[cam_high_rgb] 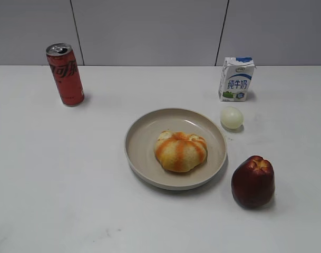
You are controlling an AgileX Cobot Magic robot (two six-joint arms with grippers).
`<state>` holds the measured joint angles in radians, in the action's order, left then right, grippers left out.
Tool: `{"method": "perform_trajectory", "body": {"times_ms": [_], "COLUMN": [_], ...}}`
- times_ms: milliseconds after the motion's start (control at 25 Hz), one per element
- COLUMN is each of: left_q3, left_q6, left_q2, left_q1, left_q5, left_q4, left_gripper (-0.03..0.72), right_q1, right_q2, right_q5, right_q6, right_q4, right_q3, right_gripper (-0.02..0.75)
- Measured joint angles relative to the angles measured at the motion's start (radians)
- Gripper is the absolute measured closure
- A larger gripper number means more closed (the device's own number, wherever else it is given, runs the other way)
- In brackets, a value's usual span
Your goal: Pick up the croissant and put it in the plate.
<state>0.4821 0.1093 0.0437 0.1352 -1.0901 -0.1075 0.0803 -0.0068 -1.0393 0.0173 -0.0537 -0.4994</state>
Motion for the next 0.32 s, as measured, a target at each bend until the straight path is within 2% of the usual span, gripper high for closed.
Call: {"method": "perform_trajectory", "body": {"times_ms": [320], "left_q3": [0.000], "left_q6": [-0.038], "left_q2": [-0.049], "left_q1": [0.000], "left_q5": [-0.002], "left_q4": [0.028], "left_gripper": [0.138], "right_q1": [0.000], "right_q2": [0.000], "right_q5": [0.000], "right_q6": [0.000], "right_q4": [0.000], "right_q3": [0.000], "right_gripper": [0.150]}}
